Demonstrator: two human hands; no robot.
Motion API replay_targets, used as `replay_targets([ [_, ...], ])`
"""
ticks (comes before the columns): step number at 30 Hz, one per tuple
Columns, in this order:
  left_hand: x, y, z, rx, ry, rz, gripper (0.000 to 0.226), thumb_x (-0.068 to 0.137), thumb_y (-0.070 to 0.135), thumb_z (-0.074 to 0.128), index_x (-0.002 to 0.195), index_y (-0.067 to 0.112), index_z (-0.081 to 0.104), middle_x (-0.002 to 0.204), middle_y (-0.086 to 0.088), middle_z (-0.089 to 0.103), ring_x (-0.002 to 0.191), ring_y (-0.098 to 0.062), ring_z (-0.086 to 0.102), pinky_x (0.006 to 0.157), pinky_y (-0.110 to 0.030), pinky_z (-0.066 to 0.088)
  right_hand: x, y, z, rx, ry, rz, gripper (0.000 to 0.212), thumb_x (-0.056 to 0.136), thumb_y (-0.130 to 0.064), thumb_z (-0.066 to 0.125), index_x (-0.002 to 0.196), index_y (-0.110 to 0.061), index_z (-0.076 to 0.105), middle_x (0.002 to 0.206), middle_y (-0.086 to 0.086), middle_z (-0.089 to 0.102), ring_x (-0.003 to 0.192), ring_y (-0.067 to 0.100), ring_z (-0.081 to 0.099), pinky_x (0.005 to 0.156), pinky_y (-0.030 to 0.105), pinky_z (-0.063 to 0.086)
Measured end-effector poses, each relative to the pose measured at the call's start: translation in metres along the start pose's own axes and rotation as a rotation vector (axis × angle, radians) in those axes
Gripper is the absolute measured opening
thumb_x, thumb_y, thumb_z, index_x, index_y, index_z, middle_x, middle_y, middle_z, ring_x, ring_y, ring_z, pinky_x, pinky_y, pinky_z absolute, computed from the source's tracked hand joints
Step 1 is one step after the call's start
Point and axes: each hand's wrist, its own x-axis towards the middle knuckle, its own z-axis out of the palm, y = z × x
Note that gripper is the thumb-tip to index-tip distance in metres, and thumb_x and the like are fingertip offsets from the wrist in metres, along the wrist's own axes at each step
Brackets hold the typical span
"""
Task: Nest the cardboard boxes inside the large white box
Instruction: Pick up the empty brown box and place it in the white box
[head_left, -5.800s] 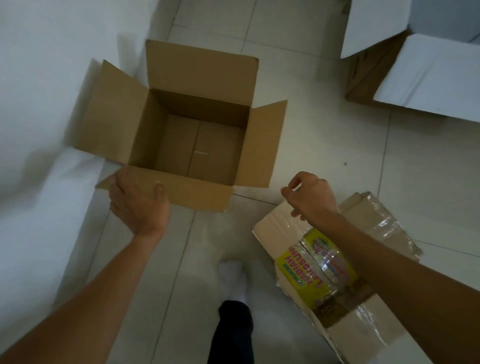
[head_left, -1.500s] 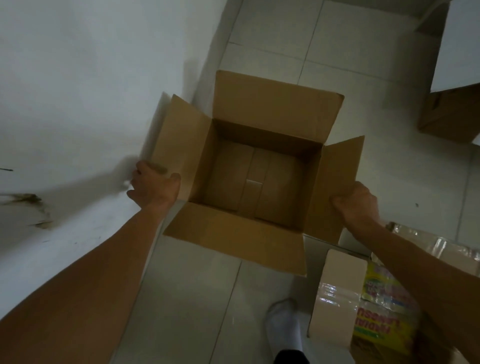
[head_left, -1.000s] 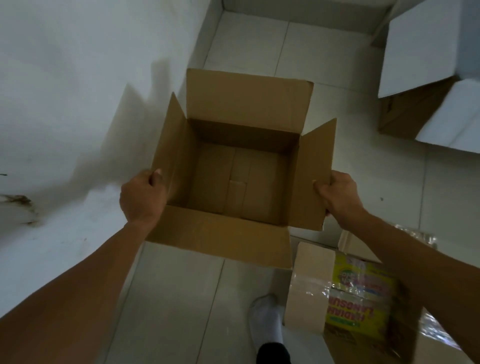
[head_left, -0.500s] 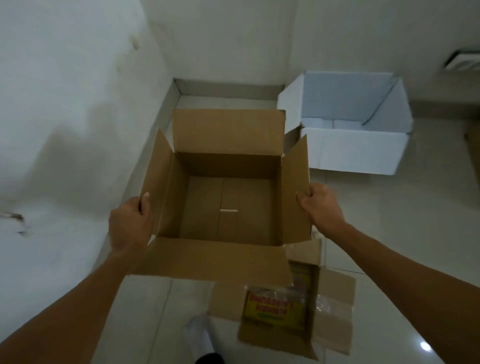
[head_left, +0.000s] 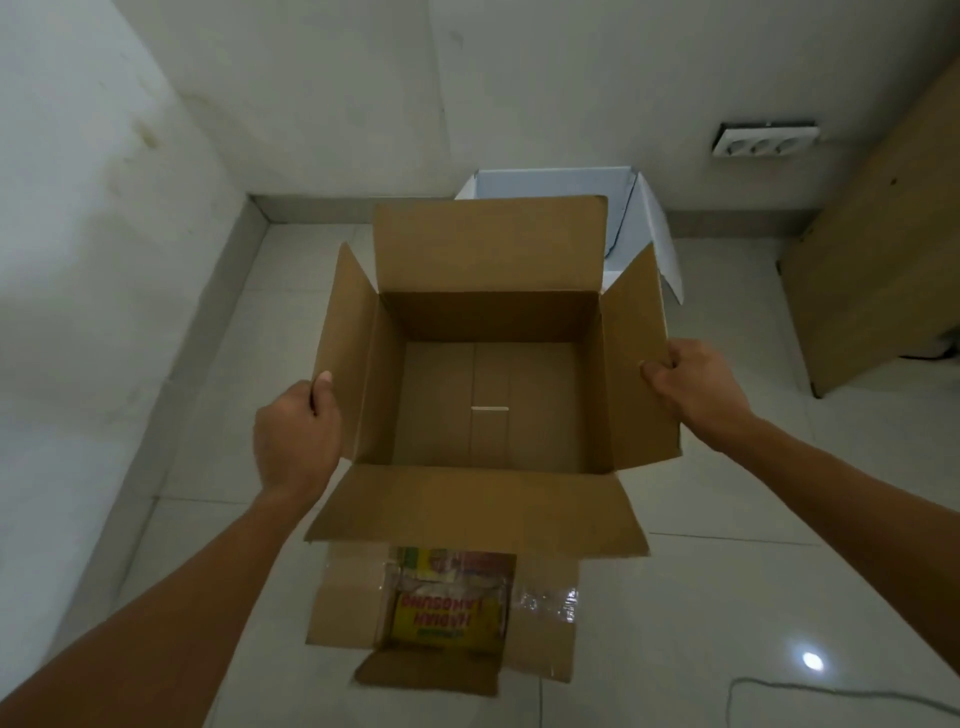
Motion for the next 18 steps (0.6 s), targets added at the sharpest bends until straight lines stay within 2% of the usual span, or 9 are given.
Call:
replay_targets([
  [3,0.012,0.028,0.016,-0.023,0.014,-0.016,0.046,0.098,0.025,0.045,0.054,0.012,0.041,0.045,-0.001,0.04,0.039,-0.014,0.037,0.042,-0.021,0.025,0.016,0.002,-0.026,0.014,0.026,-0.017,0.017,0.092,-0.022,0.052,0.09,-0.007,0.06,0.09,0.013,0.067,0.07,0.017,0.064,0.055,0.024,0.049],
  [5,0.025,0.046,0.028,-0.044,0.025,-0.011,0.046,0.098,0.025,0.045,0.054,0.01,0.042,0.045,-0.002,0.041,0.039,-0.014,0.037,0.042,-0.022,0.026,0.031,-0.001,-0.043,0.031,0.044,-0.013,0.021,0.092,-0.021,0.053,0.095,-0.002,0.061,0.095,0.019,0.068,0.078,0.028,0.067,0.067,0.038,0.057],
  [7,0.043,0.064,0.041,-0.071,0.032,-0.02,0.046,0.098,0.026,0.044,0.055,0.012,0.042,0.046,-0.001,0.04,0.039,-0.014,0.037,0.043,-0.021,0.026,0.049,-0.008,-0.059,0.036,0.06,-0.008,0.021,0.092,-0.021,0.054,0.094,-0.002,0.06,0.097,0.022,0.067,0.086,0.035,0.067,0.077,0.046,0.057],
  [10,0.074,0.086,0.064,-0.106,0.039,-0.029,0.046,0.099,0.026,0.045,0.054,0.015,0.04,0.046,0.001,0.039,0.039,-0.011,0.036,0.044,-0.019,0.027,0.087,-0.019,-0.08,0.052,0.055,-0.008,0.015,0.093,-0.023,0.052,0.095,-0.008,0.057,0.098,0.017,0.066,0.089,0.033,0.066,0.075,0.039,0.055],
  [13,0.114,0.111,0.089,-0.126,0.029,-0.021,0.048,0.098,0.026,0.045,0.052,0.019,0.036,0.046,0.003,0.038,0.039,-0.009,0.034,0.042,-0.019,0.025,0.132,-0.028,-0.1,0.033,0.081,-0.023,0.017,0.093,-0.021,0.052,0.096,-0.005,0.058,0.098,0.017,0.066,0.083,0.029,0.066,0.071,0.034,0.054],
  [16,0.156,0.126,0.112,-0.117,0.045,-0.005,0.048,0.099,0.026,0.045,0.052,0.02,0.035,0.046,0.003,0.037,0.039,-0.009,0.034,0.041,-0.018,0.024,0.18,-0.04,-0.112,0.014,0.085,-0.019,0.021,0.092,-0.018,0.053,0.096,0.002,0.059,0.1,0.023,0.067,0.086,0.034,0.067,0.074,0.04,0.056],
  [18,0.183,0.14,0.129,-0.13,0.032,0.014,0.048,0.099,0.027,0.044,0.052,0.019,0.036,0.047,0.003,0.038,0.039,-0.009,0.034,0.041,-0.018,0.025,0.211,-0.043,-0.122,0.007,0.111,-0.03,0.021,0.092,-0.019,0.054,0.097,0.001,0.059,0.1,0.023,0.066,0.087,0.033,0.067,0.073,0.038,0.055],
])
